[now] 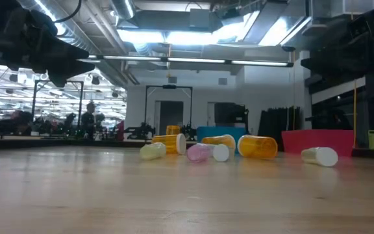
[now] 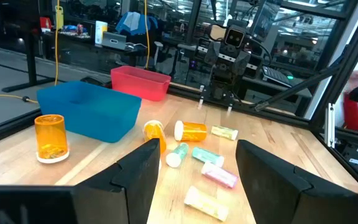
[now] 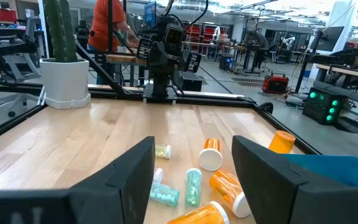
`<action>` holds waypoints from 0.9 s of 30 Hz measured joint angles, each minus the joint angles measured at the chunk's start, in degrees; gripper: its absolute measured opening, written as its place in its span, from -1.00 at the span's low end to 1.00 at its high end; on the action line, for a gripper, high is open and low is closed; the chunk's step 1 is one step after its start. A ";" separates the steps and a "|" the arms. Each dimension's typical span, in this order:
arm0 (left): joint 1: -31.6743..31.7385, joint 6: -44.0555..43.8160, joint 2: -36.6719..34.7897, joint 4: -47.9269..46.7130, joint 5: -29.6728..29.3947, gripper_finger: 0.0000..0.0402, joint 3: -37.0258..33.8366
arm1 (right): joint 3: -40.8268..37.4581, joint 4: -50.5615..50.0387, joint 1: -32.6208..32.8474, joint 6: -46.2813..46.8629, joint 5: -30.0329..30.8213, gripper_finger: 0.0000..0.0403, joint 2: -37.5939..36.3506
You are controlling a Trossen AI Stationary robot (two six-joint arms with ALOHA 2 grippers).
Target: Pick and place medicine bottles into bin by pill shape (circle, oval)
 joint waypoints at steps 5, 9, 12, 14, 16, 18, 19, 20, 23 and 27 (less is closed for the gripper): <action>0.02 0.01 0.00 0.00 -0.01 0.03 -0.02 | -0.01 -0.01 -0.01 -0.02 -0.01 0.08 0.00; 0.00 0.00 0.00 0.00 0.00 0.03 0.00 | -0.01 0.00 -0.01 0.00 0.00 0.08 -0.02; 0.00 0.02 0.00 0.00 0.00 0.03 -0.02 | -0.01 0.01 0.01 -0.01 -0.01 0.08 -0.02; 0.01 0.01 0.00 0.00 0.00 0.03 -0.01 | 0.01 0.01 0.01 -0.02 0.01 0.08 0.00; 0.00 0.01 0.00 0.00 -0.01 0.03 -0.02 | 0.01 0.01 -0.01 0.00 0.01 0.08 0.00; 0.02 0.02 0.00 0.00 0.00 0.03 -0.02 | -0.01 -0.01 0.01 0.00 -0.01 0.08 0.00; 0.00 0.01 0.00 0.00 0.00 0.03 0.00 | 0.00 -0.01 -0.01 -0.01 0.00 0.08 0.00; 0.01 0.00 0.00 0.00 -0.02 0.03 -0.02 | -0.01 -0.01 0.00 0.00 -0.01 0.08 0.00; 0.02 0.00 0.00 0.00 0.00 0.03 0.00 | 0.01 0.00 0.00 0.00 0.01 0.08 0.00; 0.02 0.02 0.00 0.00 -0.02 0.03 -0.02 | -0.01 0.60 0.01 0.22 0.03 0.08 0.00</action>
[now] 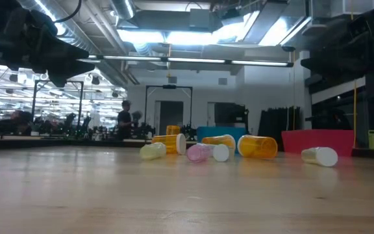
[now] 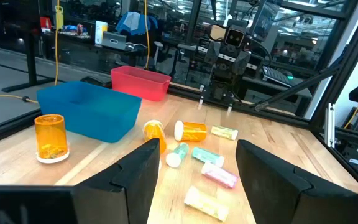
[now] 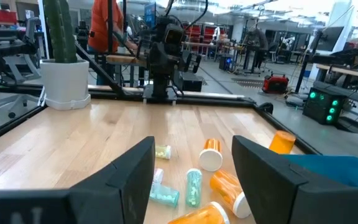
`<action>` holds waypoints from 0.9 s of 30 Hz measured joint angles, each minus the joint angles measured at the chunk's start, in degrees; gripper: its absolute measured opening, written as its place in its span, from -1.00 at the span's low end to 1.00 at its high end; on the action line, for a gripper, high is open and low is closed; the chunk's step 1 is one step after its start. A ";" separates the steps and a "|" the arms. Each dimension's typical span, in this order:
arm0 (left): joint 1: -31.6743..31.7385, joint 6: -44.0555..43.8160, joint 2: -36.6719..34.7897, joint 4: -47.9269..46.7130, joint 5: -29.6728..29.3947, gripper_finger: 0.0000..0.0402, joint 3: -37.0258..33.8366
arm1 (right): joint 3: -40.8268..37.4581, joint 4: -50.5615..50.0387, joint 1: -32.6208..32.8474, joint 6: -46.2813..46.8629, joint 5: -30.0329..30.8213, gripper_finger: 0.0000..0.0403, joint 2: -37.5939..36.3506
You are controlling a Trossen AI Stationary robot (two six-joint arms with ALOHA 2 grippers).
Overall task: Pick and place medicine bottles into bin by pill shape (circle, oval)
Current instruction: Put the small yellow pill bottle into the blue bin
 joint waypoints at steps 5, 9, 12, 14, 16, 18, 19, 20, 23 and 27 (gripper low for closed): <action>-0.02 0.00 0.00 0.00 0.00 0.03 0.02 | 0.00 4.36 0.00 3.61 0.02 0.08 0.00; -0.02 0.00 0.00 0.00 0.02 0.03 0.01 | 0.00 5.32 -0.01 3.13 0.00 0.08 0.01; -0.02 -0.02 0.00 0.00 0.01 0.03 0.02 | 0.00 4.72 0.00 2.99 0.04 0.08 0.00; 0.00 0.00 0.00 0.00 0.01 0.03 0.01 | 0.00 5.35 0.00 2.22 0.76 0.08 0.00; -0.01 -0.02 0.00 0.00 0.00 0.03 0.00 | 0.00 6.67 -0.02 0.94 2.56 0.08 -0.01; 0.00 -0.02 0.00 0.00 0.02 0.03 0.00 | 0.00 6.74 -0.01 1.08 4.09 0.08 -0.02; 0.00 0.00 0.00 0.00 0.02 0.03 0.02 | 0.00 6.58 -0.02 1.82 4.40 0.08 0.00; -0.02 0.00 0.00 0.00 0.02 0.03 0.02 | 0.00 6.20 -0.02 3.18 4.47 0.08 -0.02; 0.00 -0.02 0.00 0.00 0.00 0.03 0.01 | 0.00 3.59 -0.02 9.26 4.25 0.08 0.00; 0.00 0.00 0.00 0.00 0.00 0.03 0.00 | 0.00 2.80 -0.02 13.07 3.20 0.08 0.00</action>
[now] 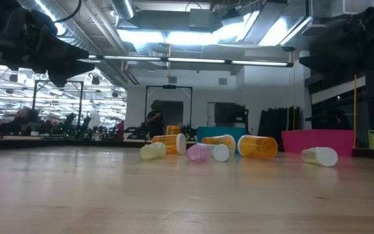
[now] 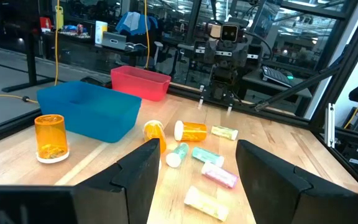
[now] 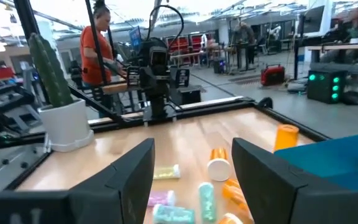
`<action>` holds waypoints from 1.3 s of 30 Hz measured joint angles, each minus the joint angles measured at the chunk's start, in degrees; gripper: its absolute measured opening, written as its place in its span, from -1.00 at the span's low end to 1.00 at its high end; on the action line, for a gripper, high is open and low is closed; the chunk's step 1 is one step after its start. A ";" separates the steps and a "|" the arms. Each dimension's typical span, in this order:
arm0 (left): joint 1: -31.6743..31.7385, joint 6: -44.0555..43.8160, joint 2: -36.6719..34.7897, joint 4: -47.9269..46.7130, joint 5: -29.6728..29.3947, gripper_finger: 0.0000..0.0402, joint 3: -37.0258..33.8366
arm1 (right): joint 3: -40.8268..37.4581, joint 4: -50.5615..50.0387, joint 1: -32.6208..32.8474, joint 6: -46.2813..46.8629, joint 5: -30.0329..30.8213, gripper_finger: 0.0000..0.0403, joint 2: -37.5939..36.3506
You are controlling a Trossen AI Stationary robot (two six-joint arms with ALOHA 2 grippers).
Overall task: Pick and place medicine bottles into bin by pill shape (circle, oval)
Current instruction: Put the small yellow pill bottle into the blue bin
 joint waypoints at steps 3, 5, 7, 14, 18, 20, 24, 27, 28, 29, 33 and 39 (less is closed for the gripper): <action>-0.01 -0.01 0.00 0.00 0.02 0.03 0.01 | 0.00 0.28 0.01 -1.31 1.47 0.08 0.00; -0.02 0.00 0.00 0.00 0.00 0.03 0.02 | 0.02 -0.38 0.02 -1.88 3.91 0.08 0.00; 0.00 -0.02 0.00 0.00 0.00 0.03 0.02 | 0.02 -2.36 0.00 -2.48 4.88 0.08 0.00; 0.00 -0.02 0.00 0.00 0.02 0.03 0.01 | 0.04 -2.27 -0.11 -8.94 6.36 0.08 1.11; -0.01 -0.01 0.00 0.00 0.00 0.03 0.01 | 0.04 -2.33 -0.11 -9.83 6.01 0.08 1.14; -0.02 -0.02 0.00 0.00 0.02 0.03 0.00 | 0.04 -2.45 -0.11 -8.20 5.05 0.08 1.14; -0.01 -0.01 0.00 0.00 0.00 0.03 0.01 | 0.04 -2.71 -0.11 -7.02 3.42 0.08 1.14; -0.02 0.00 0.00 0.00 0.02 0.03 0.02 | 0.04 -2.87 -0.11 -4.75 2.17 0.08 1.14; 0.00 0.00 0.00 0.00 0.00 0.03 0.02 | 0.04 -2.90 -0.11 -3.02 1.80 0.08 1.14; 0.00 -0.02 0.00 0.00 0.01 0.03 0.00 | 0.04 -2.99 -0.11 -1.71 1.39 0.08 1.14; 0.00 0.00 0.00 0.00 0.00 0.03 0.00 | 0.04 -3.22 -0.11 -1.08 0.54 0.08 1.14; -0.04 -0.74 0.00 4.96 -0.99 0.03 0.00 | 0.04 -3.28 -0.11 -1.95 0.18 0.08 1.14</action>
